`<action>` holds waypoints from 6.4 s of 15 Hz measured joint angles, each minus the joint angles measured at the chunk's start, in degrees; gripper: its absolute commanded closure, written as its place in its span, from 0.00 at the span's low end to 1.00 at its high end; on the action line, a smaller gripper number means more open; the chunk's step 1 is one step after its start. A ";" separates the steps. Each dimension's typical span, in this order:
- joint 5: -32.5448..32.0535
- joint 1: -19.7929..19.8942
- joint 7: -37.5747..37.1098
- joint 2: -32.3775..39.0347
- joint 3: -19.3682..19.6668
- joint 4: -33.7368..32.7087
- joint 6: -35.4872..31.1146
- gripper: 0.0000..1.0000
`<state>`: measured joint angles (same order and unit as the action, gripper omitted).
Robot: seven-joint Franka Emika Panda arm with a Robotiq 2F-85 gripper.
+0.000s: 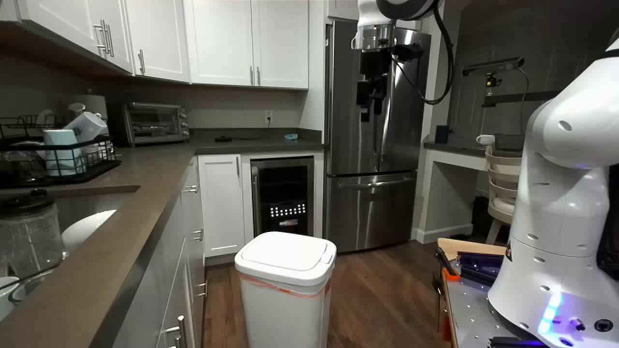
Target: Press the button on the bin
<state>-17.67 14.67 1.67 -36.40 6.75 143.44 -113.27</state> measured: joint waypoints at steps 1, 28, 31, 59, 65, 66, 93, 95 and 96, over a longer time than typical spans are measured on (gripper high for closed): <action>0.00 0.00 0.00 0.00 0.00 0.00 0.00 0.00; 5.63 -0.41 2.50 30.24 9.64 10.08 -37.71 0.00; 14.87 -0.95 9.66 41.42 9.35 6.98 -41.22 0.00; 19.06 17.00 21.79 99.18 -0.29 -56.88 -26.91 0.00; 19.06 17.51 21.78 101.79 0.07 -56.94 -29.65 0.00; 19.06 17.49 21.78 102.11 -0.02 -56.94 -30.44 0.00; 19.01 4.78 3.79 88.70 4.82 -56.99 -5.39 0.00; 18.97 3.23 2.10 85.96 5.10 -55.48 -3.84 0.00; 18.97 2.89 1.98 85.18 5.02 -55.12 -3.77 0.00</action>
<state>1.30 17.56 3.64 48.78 11.77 88.32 -117.04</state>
